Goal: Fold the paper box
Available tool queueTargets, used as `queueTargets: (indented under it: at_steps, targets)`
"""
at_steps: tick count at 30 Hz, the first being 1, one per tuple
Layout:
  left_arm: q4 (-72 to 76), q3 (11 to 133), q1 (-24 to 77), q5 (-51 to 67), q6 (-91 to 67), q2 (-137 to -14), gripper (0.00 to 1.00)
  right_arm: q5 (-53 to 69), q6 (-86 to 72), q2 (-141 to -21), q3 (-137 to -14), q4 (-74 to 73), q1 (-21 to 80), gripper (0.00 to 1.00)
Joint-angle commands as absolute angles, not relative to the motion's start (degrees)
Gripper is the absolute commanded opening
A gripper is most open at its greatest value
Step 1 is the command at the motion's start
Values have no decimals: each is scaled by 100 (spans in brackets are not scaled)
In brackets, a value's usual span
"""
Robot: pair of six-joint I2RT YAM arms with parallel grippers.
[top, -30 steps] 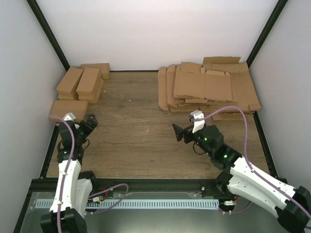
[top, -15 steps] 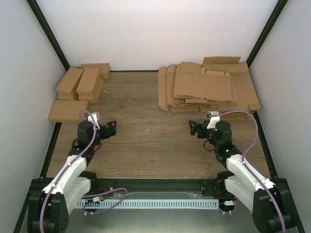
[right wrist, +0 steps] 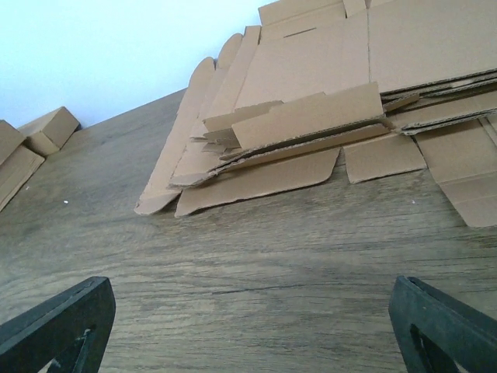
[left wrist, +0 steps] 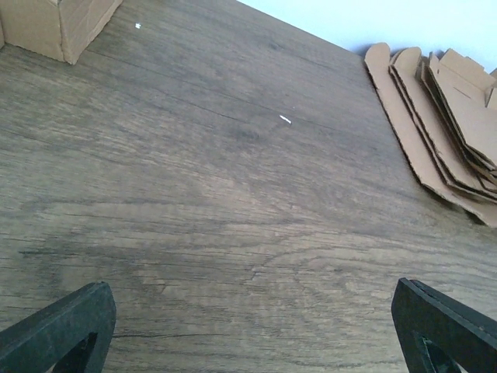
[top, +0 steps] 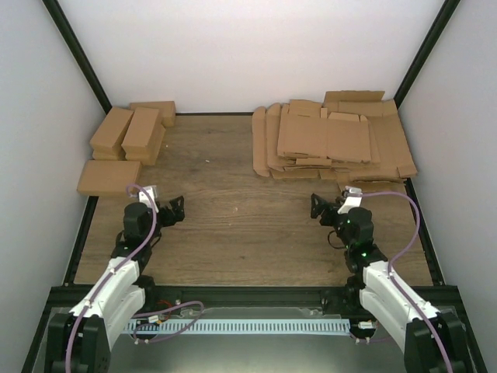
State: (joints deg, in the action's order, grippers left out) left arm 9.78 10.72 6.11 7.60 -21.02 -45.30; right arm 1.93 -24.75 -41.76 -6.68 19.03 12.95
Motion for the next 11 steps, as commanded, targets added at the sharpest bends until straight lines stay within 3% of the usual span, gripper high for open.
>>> queueTargets:
  at_steps: [1,11]
  targets:
    - [1375,981,632,728,-2148,-4476,100,241,-2435,-4398,-817,2233,1274,100]
    - [1458,1002,631,784,-2159,-4614,100,537,-2306,-4307,-722,2392,1274,100]
